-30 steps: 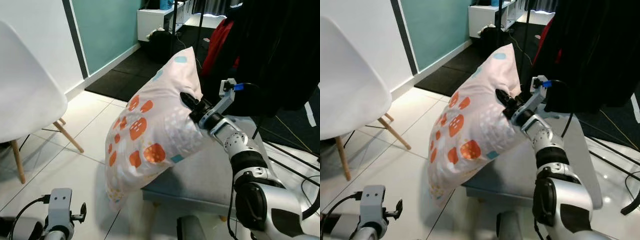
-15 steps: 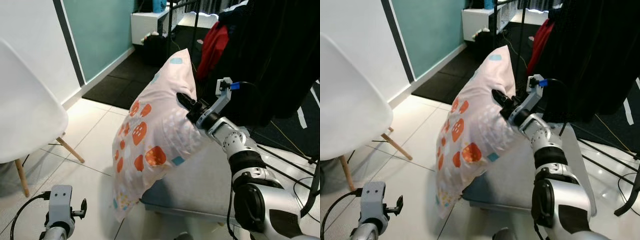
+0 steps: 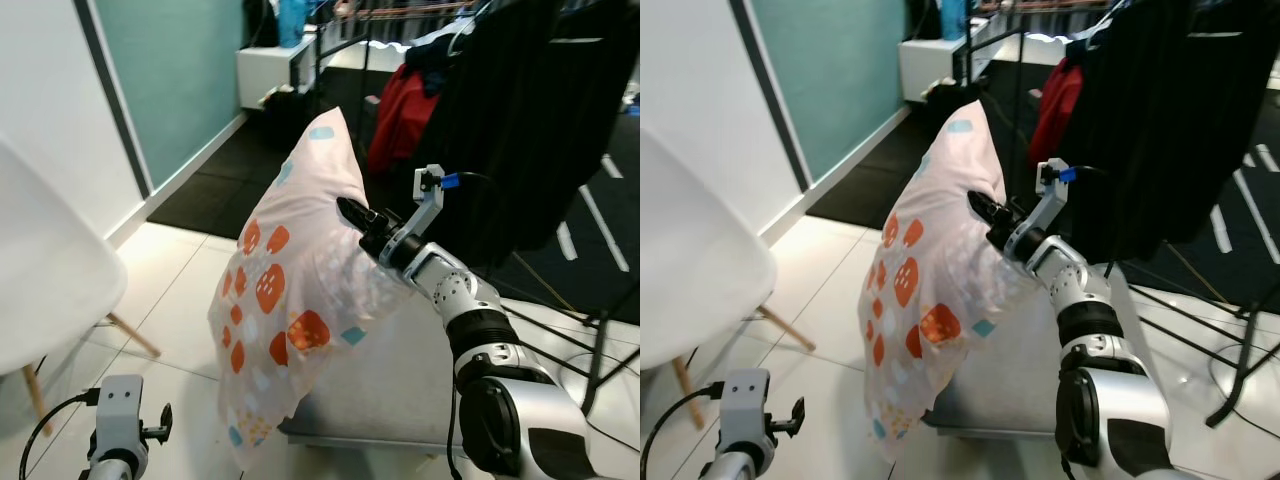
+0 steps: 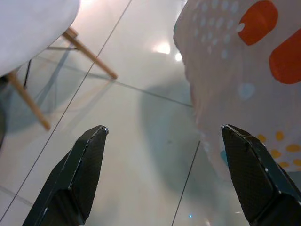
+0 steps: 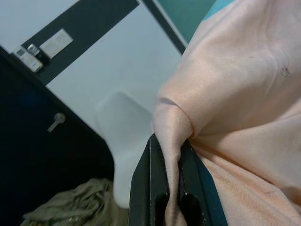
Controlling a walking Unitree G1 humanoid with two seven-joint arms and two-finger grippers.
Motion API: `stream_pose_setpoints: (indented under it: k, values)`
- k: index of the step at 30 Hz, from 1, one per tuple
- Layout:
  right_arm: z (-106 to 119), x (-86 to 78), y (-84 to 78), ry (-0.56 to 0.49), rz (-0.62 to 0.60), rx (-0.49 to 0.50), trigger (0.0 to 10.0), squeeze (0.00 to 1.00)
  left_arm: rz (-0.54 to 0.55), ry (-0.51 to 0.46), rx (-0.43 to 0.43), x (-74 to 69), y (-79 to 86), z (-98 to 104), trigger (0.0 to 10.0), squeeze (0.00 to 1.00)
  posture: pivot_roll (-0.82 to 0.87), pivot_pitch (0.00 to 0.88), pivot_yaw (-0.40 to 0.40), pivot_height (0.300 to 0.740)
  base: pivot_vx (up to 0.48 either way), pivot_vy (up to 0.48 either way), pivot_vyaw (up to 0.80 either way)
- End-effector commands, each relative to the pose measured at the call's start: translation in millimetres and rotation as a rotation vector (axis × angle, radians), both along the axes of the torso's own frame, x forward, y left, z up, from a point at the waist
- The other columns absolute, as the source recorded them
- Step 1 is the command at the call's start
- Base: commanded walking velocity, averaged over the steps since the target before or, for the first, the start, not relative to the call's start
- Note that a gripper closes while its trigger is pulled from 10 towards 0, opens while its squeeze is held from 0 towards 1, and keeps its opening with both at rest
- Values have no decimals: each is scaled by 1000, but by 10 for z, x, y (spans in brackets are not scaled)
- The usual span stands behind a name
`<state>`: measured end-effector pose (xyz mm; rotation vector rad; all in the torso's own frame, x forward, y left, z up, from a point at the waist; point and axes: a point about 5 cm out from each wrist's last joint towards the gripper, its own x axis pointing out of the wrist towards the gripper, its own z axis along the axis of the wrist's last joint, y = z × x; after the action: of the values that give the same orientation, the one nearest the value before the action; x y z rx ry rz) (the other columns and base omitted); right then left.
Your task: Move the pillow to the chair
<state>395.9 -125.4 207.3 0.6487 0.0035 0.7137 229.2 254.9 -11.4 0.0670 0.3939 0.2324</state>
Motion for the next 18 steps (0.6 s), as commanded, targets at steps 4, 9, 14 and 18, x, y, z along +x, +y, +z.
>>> stream_pose_setpoints:
  k: [4, 9, 14, 18]
  values:
    - [182, -11, 55, -96, 20, 30, 0, 0, 9, 29, 4, -77, 26, -59, 10000, 0, -144, 11, -39, 740, 0, 0, 0]
    - [154, -17, 76, -97, 4, 23, 0, 0, 11, 27, 6, -76, 27, -57, 10000, 0, -143, 14, -40, 740, 0, 0, 0]
    - [19, -12, 67, -58, -51, -52, 10000, 0, -24, 25, 24, -66, 1, -48, 10000, 0, -145, 19, -40, 740, 0, 0, 0]
    - [-20, -42, 90, -73, -39, -95, 10000, 0, -43, 32, 43, -67, -26, -55, 10000, 0, -147, 23, -39, 740, 0, -480, 800]
